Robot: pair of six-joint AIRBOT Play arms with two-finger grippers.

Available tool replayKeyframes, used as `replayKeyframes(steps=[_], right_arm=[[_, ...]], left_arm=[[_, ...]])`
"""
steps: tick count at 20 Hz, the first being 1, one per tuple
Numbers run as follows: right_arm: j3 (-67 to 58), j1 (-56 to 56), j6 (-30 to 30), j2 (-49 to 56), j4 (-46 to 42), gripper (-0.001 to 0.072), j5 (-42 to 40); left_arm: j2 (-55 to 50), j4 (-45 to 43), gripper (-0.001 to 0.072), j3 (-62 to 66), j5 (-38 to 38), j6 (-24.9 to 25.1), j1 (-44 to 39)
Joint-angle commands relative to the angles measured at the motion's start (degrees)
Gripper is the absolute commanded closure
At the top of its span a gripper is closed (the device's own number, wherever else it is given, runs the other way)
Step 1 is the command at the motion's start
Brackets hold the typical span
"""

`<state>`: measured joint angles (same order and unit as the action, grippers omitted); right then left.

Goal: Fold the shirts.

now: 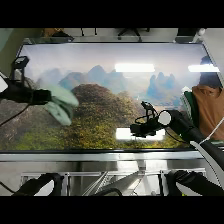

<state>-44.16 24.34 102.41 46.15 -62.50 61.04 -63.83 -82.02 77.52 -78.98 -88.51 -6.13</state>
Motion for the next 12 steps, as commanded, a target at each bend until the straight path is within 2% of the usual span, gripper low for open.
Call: replayKeyframes(steps=[1, 6, 7, 8, 9, 12], right_arm=[[0.0, 0.0, 0.0, -0.1, 0.0, 0.0694, 0.0], [0.0, 0.0, 0.0, 0.1, 0.0, 0.0693, -1.3], [0.0, 0.0, 0.0, 0.3, 0.0, 0.0693, -1.2], [0.0, 0.0, 0.0, 0.4, 0.0, 0.0693, -1.2], [0.0, 0.0, 0.0, 0.4, 0.0, 0.0693, -1.2], [-1.0, -2.6, -2.2, 0.4, 0.0, 0.0693, -1.2]], left_arm=[[-0.7, 3.6, 0.0693, 1.3, 3.8, -1.7, -14.3], [-14.1, 3.7, 0.0687, 1.3, 12.6, -3.2, -27.1], [-16.0, 3.6, 0.0634, 1.4, 13.7, -3.1, -28.2], [-17.6, 3.6, 0.0286, 1.8, 13.1, -3.0, -28.7], [-18.7, 3.5, 0.0003, 2.7, 11.0, -3.1, -28.4], [-18.8, 3.5, 0.0005, 4.6, 0.5, -2.4, -23.8]])
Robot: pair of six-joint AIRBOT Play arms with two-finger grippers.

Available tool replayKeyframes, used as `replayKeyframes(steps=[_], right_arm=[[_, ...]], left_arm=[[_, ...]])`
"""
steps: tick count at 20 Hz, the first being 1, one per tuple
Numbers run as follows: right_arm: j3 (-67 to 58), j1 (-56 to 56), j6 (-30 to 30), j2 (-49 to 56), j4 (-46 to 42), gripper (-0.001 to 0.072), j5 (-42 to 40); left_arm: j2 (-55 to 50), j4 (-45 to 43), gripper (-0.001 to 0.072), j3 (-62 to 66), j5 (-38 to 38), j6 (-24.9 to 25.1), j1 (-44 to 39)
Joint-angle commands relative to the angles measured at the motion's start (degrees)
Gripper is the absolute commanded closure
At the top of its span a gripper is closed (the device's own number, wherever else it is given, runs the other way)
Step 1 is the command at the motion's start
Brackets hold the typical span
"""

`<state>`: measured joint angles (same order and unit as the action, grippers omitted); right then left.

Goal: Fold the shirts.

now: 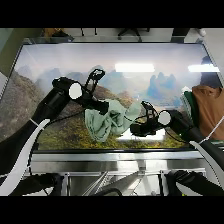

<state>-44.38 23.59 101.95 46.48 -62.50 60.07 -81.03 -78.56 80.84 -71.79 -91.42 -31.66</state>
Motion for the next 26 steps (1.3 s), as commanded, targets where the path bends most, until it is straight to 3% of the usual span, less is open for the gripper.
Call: replayKeyframes(steps=[1, 3, 4, 5, 6, 7, 10, 15, 20, 25, 26], right_arm=[[-1.9, -4.1, -3.0, 0.0, 0.0, 0.0693, 0.2], [-4.7, -9.9, -5.7, 0.0, 0.1, 0.0683, 3.7], [-5.6, -13.0, -7.9, 0.0, 0.0, 0.0603, 5.2], [-5.7, -15.6, -9.9, 0.0, 0.0, 0.0399, 5.5], [-5.7, -18.0, -12.0, 0.2, 0.0, 0.0327, 5.5], [-5.7, -20.0, -13.3, 0.7, 0.0, 0.0356, 5.5], [-5.6, -21.2, -13.9, 4.1, 0.6, 0.0351, 5.3], [-5.6, -16.7, -23.3, 13.3, 12.5, 0.0348, 2.2], [-5.6, -9.1, -25.0, 20.0, 17.4, 0.0348, -6.5], [-5.7, -7.6, -28.3, 22.1, 21.6, 0.0351, -7.2], [-5.7, -7.7, -28.3, 22.0, 21.6, 0.0365, -7.2]], left_arm=[[-0.7, 0.1, 0.0005, 0.4, -9.2, 0.5, 4.0], [3.4, 0.4, 0.0005, -6.1, -10.7, 0.5, 7.8], [6.3, 0.9, 0.0005, -11.4, -9.9, 0.5, 9.0], [9.1, 2.5, 0.0005, -17.0, -8.4, 0.5, 9.9], [12.0, 5.8, 0.0005, -23.3, -5.8, 0.5, 10.6], [14.8, 10.0, 0.0005, -29.7, -1.7, 0.5, 10.9], [20.0, 22.0, 0.0005, -44.9, 13.2, 0.9, 10.8], [20.7, 35.6, 0.0005, -54.6, 28.6, 7.9, 10.8], [19.6, 36.6, 0.0006, -54.7, 33.2, 8.1, 10.8], [13.2, 36.8, 0.0007, -54.7, 33.5, 8.1, 6.6], [12.7, 37.2, 0.0097, -54.6, 35.0, 8.1, 5.4]])
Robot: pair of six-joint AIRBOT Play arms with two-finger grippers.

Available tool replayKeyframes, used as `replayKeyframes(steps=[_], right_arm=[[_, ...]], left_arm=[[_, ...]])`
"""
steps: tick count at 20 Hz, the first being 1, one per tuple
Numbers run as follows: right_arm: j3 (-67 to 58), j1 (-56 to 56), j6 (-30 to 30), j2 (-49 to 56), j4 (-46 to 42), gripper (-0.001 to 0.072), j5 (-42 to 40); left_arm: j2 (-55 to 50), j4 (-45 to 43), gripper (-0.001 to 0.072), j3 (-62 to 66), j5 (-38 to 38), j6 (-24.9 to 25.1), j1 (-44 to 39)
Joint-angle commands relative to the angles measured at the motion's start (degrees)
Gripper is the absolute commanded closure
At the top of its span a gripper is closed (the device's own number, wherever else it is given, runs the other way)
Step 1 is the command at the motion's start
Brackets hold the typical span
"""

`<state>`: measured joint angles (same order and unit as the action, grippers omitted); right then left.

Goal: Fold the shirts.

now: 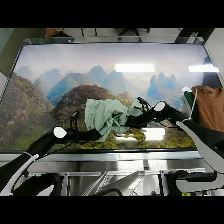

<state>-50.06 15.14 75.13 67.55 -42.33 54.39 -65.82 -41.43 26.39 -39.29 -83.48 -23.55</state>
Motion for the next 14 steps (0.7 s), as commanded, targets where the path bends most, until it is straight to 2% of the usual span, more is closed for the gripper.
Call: replayKeyframes(steps=[1, 2, 3, 4, 7, 10, 14], right_arm=[[0.0, 0.8, -1.5, 0.9, 1.4, 0.0542, -1.4], [0.0, 0.8, -1.5, 0.8, 1.5, 0.0692, -1.4], [0.0, 0.8, -1.5, 0.5, 1.4, 0.0693, -1.4], [-0.2, 0.4, -1.5, -0.2, 1.4, 0.0693, -0.6], [-3.9, -4.7, -1.6, -5.0, 1.0, 0.0694, 6.6], [-14.6, -15.4, -2.5, -12.3, 2.9, 0.0694, 17.3], [-33.2, -30.9, -7.9, -20.3, 19.1, 0.0695, 24.0]], left_arm=[[-2.6, 0.9, 0.0346, 0.1, 4.0, 0.2, -3.6], [-2.6, 0.9, 0.0557, 1.0, 5.5, 0.1, -4.2], [-2.6, 0.6, 0.0661, 2.4, 5.9, 0.2, -4.3], [-2.5, 0.5, 0.0691, 4.3, 4.9, 0.9, -3.8], [1.0, 0.4, 0.0692, 11.2, -4.4, 5.1, 1.1], [10.4, 0.4, 0.0693, 20.5, -15.1, 5.5, 11.4], [23.0, 0.5, 0.0693, 37.1, -23.9, 5.4, 27.6]])
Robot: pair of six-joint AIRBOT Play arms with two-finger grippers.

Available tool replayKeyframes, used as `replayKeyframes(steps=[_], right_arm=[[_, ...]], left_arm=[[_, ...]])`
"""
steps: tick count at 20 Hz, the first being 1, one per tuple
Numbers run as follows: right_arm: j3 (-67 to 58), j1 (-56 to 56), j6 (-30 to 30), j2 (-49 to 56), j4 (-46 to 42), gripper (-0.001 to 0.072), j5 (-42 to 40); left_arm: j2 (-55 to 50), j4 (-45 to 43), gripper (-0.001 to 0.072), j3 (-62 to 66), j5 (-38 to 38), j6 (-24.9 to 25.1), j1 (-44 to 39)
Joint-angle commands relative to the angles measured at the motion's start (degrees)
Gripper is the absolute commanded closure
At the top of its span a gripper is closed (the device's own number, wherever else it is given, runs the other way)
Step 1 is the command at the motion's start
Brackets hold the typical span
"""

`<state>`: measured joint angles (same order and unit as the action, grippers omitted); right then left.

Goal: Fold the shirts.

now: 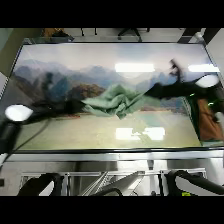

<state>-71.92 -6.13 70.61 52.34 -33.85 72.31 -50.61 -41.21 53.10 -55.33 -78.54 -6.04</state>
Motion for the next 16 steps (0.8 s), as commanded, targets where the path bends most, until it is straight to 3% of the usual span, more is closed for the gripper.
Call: replayKeyframes(steps=[1, 4, 9, 12, 16], right_arm=[[-16.4, -13.2, -4.1, -6.1, 14.9, 0.0695, 7.1], [-28.2, -18.9, -4.6, -7.7, 22.4, 0.0694, 8.8], [-35.5, -19.1, -6.4, -10.1, 20.7, 0.0694, 6.5], [-32.5, -19.0, -6.4, -7.8, 18.0, 0.0694, 8.0], [-14.8, -12.5, -10.8, -1.9, 17.4, 0.0694, 7.8]], left_arm=[[9.9, 0.5, 0.0693, 14.2, -9.1, -0.1, 13.6], [14.8, 0.8, 0.0693, 24.5, -13.2, -0.3, 21.4], [16.7, -1.1, 0.0693, 33.1, -16.0, 0.5, 27.9], [13.0, -0.8, 0.0692, 28.1, -16.7, 1.4, 24.5], [0.3, -1.4, 0.0692, 17.6, -11.1, 7.9, 10.9]])
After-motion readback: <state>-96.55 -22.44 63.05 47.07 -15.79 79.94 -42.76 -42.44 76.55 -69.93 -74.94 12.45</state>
